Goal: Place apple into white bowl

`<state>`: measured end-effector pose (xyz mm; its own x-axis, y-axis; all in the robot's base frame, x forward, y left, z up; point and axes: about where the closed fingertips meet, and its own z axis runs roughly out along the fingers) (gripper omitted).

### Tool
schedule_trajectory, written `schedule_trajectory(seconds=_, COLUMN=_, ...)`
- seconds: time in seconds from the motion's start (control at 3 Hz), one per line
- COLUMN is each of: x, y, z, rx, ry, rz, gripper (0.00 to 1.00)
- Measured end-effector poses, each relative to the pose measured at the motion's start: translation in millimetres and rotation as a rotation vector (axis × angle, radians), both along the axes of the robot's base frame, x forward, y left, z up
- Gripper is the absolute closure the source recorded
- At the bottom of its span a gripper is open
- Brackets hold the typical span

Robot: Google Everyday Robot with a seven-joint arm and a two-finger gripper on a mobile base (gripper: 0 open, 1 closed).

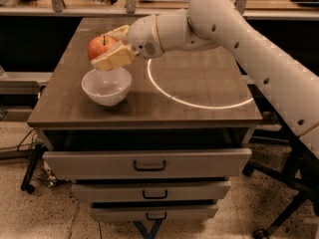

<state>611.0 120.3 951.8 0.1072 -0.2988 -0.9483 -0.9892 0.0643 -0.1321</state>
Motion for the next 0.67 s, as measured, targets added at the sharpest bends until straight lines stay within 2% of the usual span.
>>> schedule_trajectory(seconds=0.67, x=-19.4, y=15.6, z=-0.7, rx=-0.029, ry=-0.042, rz=0.076, gripper=0.36)
